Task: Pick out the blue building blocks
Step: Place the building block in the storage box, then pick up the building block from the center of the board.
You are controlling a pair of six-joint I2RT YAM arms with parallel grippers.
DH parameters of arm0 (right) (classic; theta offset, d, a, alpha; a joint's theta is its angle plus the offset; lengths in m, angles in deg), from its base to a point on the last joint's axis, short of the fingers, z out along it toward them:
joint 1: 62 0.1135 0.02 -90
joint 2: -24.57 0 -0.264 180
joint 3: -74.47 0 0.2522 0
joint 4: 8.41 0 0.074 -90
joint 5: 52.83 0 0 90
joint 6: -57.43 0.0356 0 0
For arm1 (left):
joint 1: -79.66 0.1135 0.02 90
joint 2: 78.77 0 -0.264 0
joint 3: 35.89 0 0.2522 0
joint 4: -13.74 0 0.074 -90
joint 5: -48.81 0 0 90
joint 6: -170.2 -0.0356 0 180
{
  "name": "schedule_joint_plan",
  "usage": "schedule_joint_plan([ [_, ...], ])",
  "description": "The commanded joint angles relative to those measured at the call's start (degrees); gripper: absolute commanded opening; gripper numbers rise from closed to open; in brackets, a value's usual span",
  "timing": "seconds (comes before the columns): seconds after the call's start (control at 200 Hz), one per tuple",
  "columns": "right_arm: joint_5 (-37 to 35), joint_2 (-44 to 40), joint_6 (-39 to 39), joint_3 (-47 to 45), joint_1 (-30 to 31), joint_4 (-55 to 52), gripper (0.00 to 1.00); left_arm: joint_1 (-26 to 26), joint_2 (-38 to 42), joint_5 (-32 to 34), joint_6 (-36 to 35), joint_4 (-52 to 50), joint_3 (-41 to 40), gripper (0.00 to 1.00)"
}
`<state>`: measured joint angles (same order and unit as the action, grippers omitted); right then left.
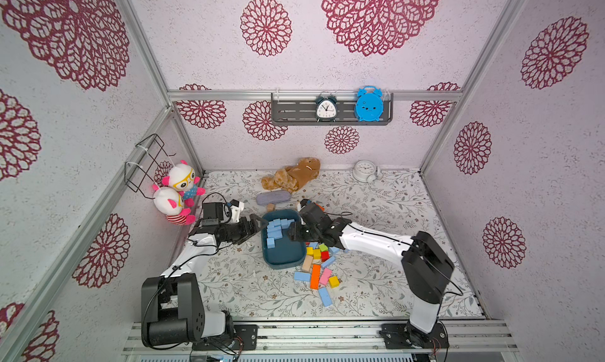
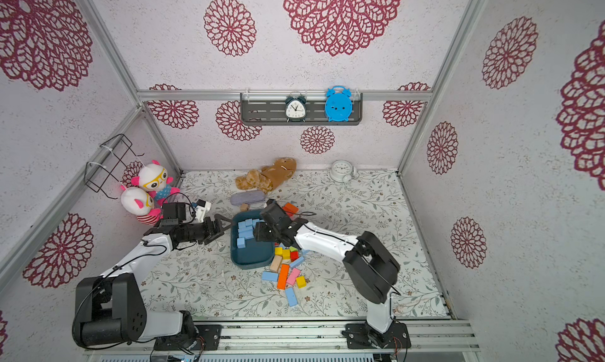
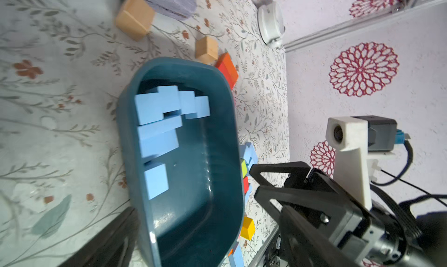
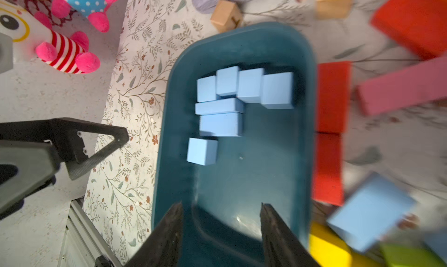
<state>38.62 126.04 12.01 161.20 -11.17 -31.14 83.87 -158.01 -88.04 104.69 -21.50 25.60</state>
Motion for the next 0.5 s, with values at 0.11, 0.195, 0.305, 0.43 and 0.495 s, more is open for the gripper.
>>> schedule_joint_plan([
  [0.11, -5.2, -9.7, -1.4, -12.5, -5.7, -9.6, 0.55, -5.3, -0.7, -1.3, -4.5, -1.1, 2.3, 0.95],
  [0.195, -7.2, -11.0, -2.2, -13.7, -6.5, -14.9, 0.55, -5.8, -1.6, -0.7, -4.5, -1.5, 2.8, 0.95],
  [0.305, -10.7, -10.8, -2.9, -13.6, -6.8, -19.8, 0.55, -5.9, -1.9, 0.0, -4.5, -1.6, 2.8, 0.95],
  [0.43, -11.2, -8.0, -4.9, -11.5, -6.8, -22.0, 0.54, -5.9, -2.0, 0.3, -4.5, -1.6, 2.8, 0.95],
  [0.495, -10.8, -6.3, -6.0, -10.1, -6.8, -22.0, 0.54, -5.9, -2.0, 0.8, -4.7, -1.8, 2.8, 0.95],
])
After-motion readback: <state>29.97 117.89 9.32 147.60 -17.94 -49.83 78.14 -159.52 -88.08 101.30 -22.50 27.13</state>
